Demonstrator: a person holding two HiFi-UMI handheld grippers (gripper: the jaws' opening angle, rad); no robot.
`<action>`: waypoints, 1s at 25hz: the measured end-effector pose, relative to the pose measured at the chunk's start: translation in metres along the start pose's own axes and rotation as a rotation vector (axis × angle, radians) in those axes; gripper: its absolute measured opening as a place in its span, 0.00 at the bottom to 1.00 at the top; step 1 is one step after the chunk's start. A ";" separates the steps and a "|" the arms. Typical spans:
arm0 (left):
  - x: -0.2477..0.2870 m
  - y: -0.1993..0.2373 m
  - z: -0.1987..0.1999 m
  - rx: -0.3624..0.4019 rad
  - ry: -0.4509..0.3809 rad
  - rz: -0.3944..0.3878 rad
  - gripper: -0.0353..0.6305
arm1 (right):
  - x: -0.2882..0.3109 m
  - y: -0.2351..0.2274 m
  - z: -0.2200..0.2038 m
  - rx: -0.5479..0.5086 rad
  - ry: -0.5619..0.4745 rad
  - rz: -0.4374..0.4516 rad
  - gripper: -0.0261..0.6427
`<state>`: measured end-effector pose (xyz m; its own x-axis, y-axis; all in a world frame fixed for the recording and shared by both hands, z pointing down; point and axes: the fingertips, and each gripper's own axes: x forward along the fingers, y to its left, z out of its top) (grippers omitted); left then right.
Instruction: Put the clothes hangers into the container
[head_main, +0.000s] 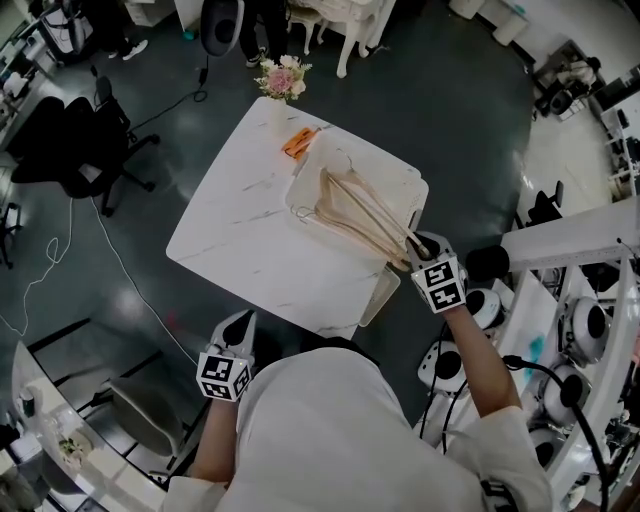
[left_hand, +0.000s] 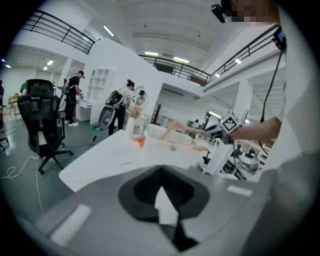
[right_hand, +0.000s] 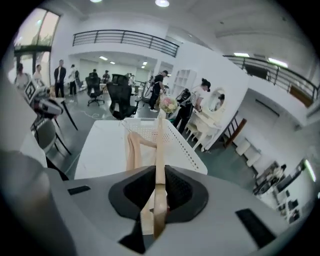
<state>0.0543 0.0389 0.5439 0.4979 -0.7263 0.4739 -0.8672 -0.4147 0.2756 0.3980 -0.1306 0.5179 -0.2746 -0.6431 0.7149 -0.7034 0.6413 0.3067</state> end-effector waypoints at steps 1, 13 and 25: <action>-0.001 0.000 -0.001 0.000 0.002 0.000 0.06 | 0.000 0.005 0.001 -0.070 -0.006 -0.020 0.11; -0.001 0.002 -0.004 0.001 0.022 -0.010 0.06 | 0.009 0.046 -0.004 -0.406 -0.026 -0.001 0.11; -0.002 0.000 -0.007 -0.003 0.027 -0.018 0.05 | 0.010 0.065 -0.019 -0.366 0.006 0.123 0.23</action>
<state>0.0533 0.0440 0.5493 0.5130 -0.7039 0.4912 -0.8583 -0.4258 0.2863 0.3624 -0.0876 0.5572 -0.3377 -0.5506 0.7634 -0.3850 0.8209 0.4218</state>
